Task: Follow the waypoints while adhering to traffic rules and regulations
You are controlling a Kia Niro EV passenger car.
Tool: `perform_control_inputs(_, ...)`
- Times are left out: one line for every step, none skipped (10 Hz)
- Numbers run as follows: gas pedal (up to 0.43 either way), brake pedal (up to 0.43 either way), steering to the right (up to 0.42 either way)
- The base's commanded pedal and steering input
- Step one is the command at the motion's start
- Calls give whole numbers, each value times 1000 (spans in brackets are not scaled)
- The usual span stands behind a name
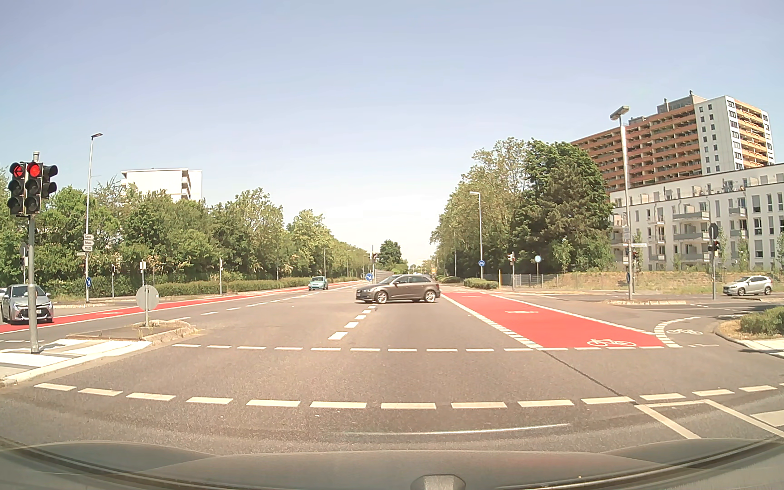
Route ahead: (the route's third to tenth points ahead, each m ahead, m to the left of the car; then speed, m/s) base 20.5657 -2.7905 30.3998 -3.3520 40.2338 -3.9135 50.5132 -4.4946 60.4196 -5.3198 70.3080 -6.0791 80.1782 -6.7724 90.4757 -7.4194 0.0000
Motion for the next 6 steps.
perform_control_inputs(0,366,0)
perform_control_inputs(0,366,0)
perform_control_inputs(0,366,0)
perform_control_inputs(0,366,0)
perform_control_inputs(0,366,0)
perform_control_inputs(0,366,0)
